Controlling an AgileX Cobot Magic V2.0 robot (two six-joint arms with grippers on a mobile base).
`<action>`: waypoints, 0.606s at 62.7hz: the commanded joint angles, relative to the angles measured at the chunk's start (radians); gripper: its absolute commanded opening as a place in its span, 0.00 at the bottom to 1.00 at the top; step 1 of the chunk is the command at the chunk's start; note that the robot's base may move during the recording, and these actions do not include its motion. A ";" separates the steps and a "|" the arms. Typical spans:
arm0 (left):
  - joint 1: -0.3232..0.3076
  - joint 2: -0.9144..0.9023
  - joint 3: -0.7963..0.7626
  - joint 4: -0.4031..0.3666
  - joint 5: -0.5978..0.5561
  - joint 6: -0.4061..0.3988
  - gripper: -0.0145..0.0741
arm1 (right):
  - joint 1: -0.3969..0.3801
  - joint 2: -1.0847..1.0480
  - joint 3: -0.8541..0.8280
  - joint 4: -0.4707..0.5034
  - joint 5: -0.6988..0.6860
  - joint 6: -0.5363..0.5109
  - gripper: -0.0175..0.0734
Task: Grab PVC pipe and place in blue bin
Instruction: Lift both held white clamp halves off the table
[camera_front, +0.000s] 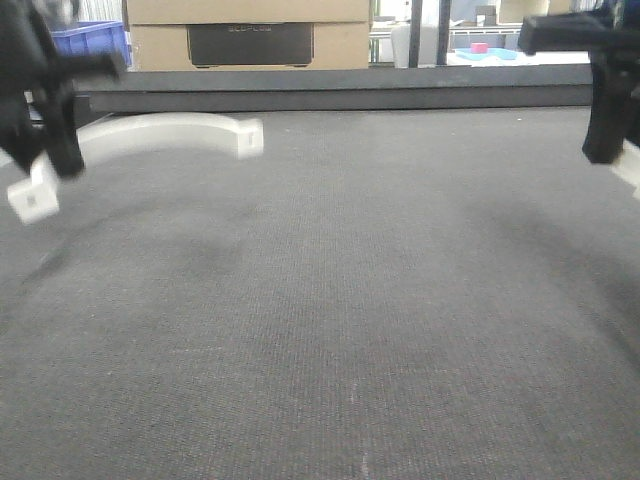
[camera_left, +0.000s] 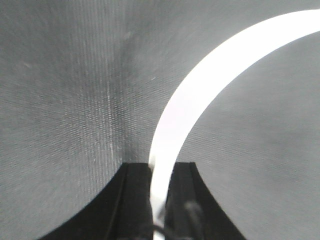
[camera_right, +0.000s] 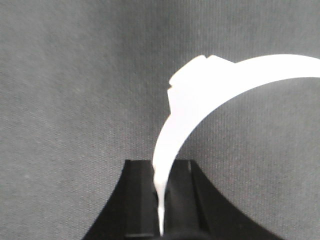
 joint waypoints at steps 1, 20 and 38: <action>-0.009 -0.082 -0.006 -0.007 -0.009 -0.006 0.04 | 0.000 -0.038 0.000 -0.021 -0.018 -0.010 0.01; -0.009 -0.250 -0.005 -0.007 -0.032 -0.006 0.04 | 0.000 -0.147 0.000 -0.024 -0.082 -0.010 0.01; -0.009 -0.406 0.073 0.030 -0.175 -0.006 0.04 | 0.000 -0.246 0.012 -0.091 -0.116 -0.010 0.01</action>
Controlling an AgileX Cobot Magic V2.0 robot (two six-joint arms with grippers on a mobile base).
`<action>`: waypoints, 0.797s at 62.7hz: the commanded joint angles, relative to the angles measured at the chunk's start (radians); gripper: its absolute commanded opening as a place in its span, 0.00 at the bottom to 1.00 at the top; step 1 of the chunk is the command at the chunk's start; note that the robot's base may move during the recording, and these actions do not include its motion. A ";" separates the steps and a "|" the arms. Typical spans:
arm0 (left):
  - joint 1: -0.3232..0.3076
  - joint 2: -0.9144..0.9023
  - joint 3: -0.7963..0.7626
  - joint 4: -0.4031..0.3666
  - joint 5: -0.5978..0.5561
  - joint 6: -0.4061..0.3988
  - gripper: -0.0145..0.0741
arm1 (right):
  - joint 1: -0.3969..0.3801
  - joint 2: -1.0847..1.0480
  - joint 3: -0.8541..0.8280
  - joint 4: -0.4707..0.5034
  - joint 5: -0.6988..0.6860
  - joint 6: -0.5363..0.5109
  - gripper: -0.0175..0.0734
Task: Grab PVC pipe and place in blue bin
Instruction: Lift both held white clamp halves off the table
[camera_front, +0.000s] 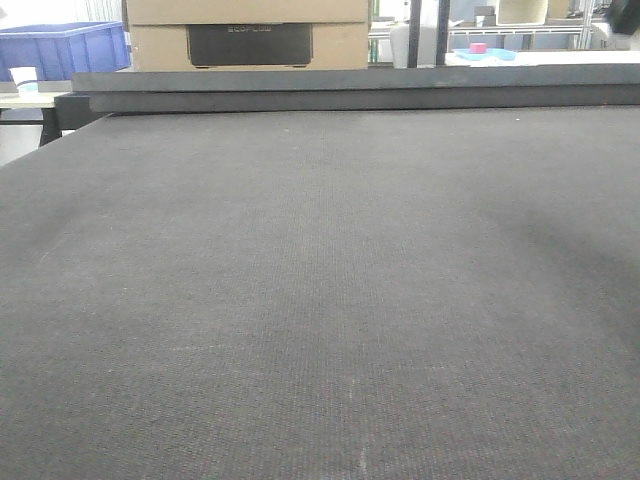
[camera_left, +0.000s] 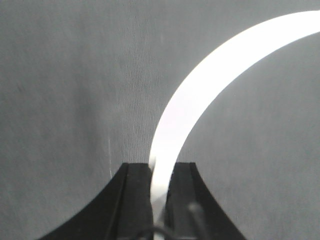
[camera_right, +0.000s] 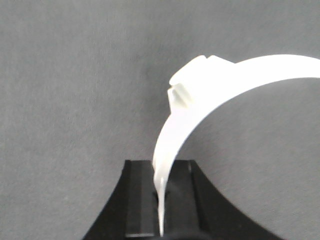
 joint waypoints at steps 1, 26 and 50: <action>-0.005 -0.073 0.058 0.008 -0.090 -0.006 0.04 | 0.000 -0.047 0.015 -0.053 -0.041 -0.008 0.01; -0.005 -0.367 0.558 -0.014 -0.532 -0.006 0.04 | 0.000 -0.348 0.363 -0.059 -0.462 -0.008 0.01; -0.003 -0.655 0.799 -0.056 -0.634 -0.006 0.04 | 0.000 -0.733 0.649 -0.141 -0.631 -0.008 0.01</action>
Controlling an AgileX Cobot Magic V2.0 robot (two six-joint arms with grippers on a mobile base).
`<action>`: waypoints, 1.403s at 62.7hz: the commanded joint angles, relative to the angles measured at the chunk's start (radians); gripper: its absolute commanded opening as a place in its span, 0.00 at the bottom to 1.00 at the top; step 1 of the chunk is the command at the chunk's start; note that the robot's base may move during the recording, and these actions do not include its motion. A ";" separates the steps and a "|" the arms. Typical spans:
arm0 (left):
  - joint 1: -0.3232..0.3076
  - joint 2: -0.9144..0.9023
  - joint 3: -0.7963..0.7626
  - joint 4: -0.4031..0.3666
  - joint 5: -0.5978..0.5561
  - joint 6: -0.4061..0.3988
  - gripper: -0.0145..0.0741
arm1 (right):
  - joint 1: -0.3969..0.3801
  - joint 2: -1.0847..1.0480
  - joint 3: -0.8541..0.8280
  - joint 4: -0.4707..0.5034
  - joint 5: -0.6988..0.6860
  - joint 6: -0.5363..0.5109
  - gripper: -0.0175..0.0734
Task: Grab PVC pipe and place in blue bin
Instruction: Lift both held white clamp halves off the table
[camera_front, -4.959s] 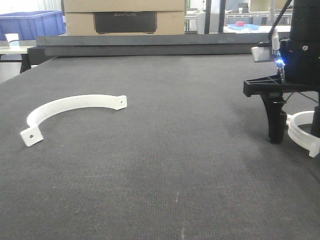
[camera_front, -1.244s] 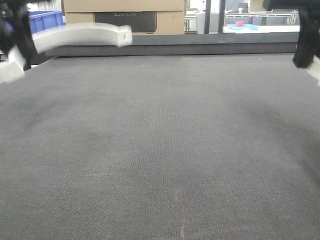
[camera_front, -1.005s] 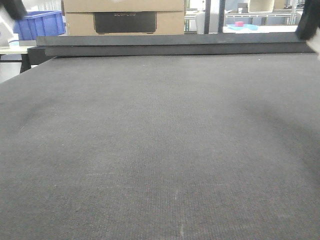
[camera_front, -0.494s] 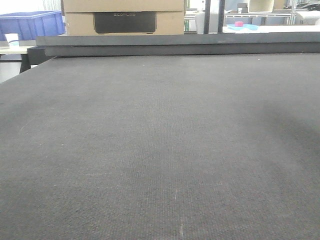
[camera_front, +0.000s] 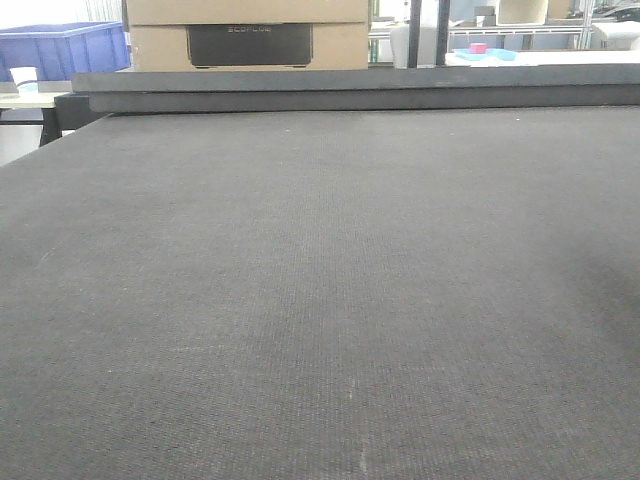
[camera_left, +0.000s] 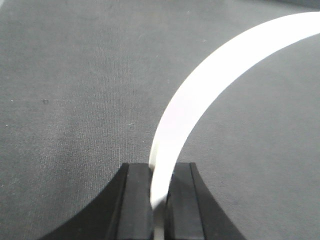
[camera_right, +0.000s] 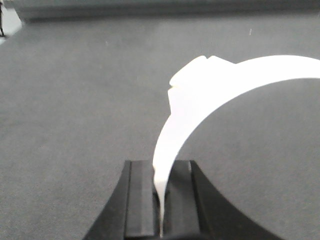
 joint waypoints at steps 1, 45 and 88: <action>-0.003 -0.071 0.000 -0.008 -0.014 -0.004 0.04 | 0.000 -0.073 0.023 -0.049 -0.038 -0.008 0.01; -0.003 -0.300 0.000 0.064 -0.168 -0.004 0.04 | 0.000 -0.168 0.021 -0.050 -0.252 -0.008 0.01; -0.003 -0.300 0.000 0.064 -0.174 -0.004 0.04 | 0.000 -0.168 0.021 -0.050 -0.252 -0.008 0.01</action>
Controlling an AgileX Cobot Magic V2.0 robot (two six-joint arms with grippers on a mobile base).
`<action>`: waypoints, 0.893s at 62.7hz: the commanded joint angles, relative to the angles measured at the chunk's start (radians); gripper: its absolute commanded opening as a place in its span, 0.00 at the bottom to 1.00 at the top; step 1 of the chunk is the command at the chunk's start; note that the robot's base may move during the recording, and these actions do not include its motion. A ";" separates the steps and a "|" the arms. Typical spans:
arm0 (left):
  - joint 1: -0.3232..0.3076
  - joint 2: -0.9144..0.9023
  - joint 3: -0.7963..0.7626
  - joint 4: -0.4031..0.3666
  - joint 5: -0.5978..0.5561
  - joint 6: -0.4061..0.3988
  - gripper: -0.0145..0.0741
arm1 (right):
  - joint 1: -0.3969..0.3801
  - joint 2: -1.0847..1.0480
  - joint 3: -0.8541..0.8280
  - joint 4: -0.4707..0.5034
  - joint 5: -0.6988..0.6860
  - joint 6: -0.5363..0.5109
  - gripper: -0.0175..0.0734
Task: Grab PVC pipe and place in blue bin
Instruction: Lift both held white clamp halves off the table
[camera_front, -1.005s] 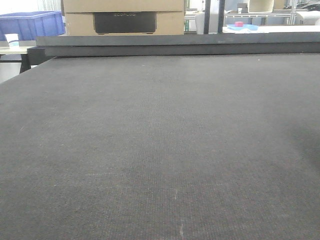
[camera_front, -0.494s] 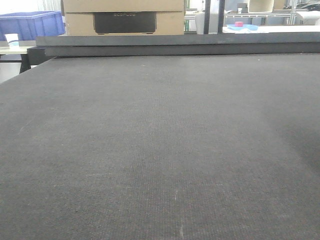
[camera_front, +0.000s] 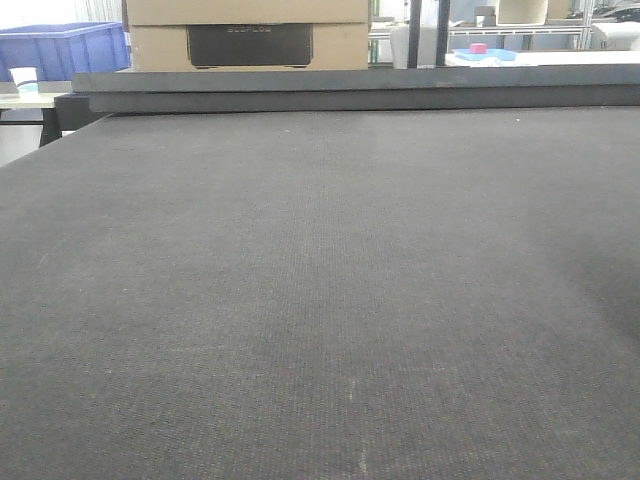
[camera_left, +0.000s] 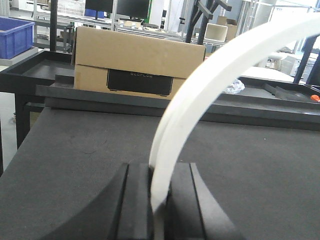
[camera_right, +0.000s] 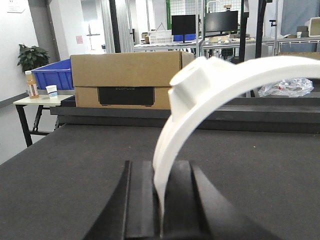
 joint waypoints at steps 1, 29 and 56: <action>-0.003 -0.008 -0.002 0.002 -0.031 -0.004 0.04 | 0.000 -0.004 0.003 -0.012 -0.027 -0.008 0.01; -0.003 -0.008 -0.002 0.002 -0.031 -0.004 0.04 | 0.000 -0.004 0.003 -0.012 -0.029 -0.008 0.01; -0.003 -0.008 -0.002 0.002 -0.031 -0.004 0.04 | 0.000 -0.004 0.003 -0.012 -0.029 -0.008 0.01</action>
